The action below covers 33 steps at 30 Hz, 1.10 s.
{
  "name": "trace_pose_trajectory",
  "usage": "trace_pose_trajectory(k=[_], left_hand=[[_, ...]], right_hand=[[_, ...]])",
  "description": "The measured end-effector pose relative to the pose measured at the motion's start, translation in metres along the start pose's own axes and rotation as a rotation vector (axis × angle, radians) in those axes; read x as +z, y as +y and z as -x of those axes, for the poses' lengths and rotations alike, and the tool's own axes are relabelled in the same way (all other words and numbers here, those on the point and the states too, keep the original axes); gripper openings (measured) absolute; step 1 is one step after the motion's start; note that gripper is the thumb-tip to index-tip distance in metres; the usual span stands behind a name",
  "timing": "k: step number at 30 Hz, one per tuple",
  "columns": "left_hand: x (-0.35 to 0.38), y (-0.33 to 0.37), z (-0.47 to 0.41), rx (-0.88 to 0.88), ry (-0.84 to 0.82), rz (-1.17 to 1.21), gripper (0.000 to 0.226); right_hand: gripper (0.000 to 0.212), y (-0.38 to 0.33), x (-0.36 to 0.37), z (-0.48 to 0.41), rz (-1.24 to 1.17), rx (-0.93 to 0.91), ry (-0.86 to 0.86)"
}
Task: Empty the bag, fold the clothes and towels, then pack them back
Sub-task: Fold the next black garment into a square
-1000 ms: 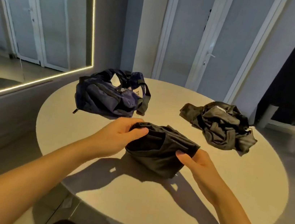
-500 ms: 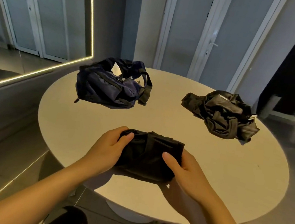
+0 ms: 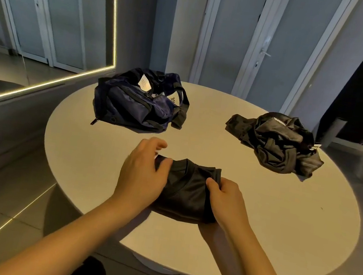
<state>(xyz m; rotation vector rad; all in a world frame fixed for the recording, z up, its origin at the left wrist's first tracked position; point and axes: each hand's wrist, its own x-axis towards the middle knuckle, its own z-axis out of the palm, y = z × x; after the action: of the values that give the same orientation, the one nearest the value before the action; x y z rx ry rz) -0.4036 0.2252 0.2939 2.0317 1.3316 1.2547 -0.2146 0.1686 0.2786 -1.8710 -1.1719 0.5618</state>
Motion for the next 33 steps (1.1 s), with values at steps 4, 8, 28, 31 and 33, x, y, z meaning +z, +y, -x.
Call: trace_pose_trajectory(k=[4,8,28,31,33], left_hand=[[0.014,0.020,0.015,0.448,-0.202,-0.360,0.046],[0.035,0.008,0.010,0.355,-0.413,-0.577,0.060],[0.026,-0.035,-0.029,0.157,-0.349,-0.576,0.072],[0.014,-0.031,-0.019,-0.041,-0.119,-0.607,0.074],[0.008,-0.027,-0.009,-0.217,-0.149,-0.410,0.075]], right_hand=[[0.030,0.001,0.000,-0.003,0.005,-0.027,0.004],[0.026,0.004,0.001,-0.003,-0.042,-0.006,0.028],[0.011,0.019,0.017,-0.016,0.025,-0.151,0.087],[0.015,0.019,0.020,-0.012,0.089,-0.118,0.164],[0.017,0.016,0.022,-0.008,0.140,-0.129,0.197]])
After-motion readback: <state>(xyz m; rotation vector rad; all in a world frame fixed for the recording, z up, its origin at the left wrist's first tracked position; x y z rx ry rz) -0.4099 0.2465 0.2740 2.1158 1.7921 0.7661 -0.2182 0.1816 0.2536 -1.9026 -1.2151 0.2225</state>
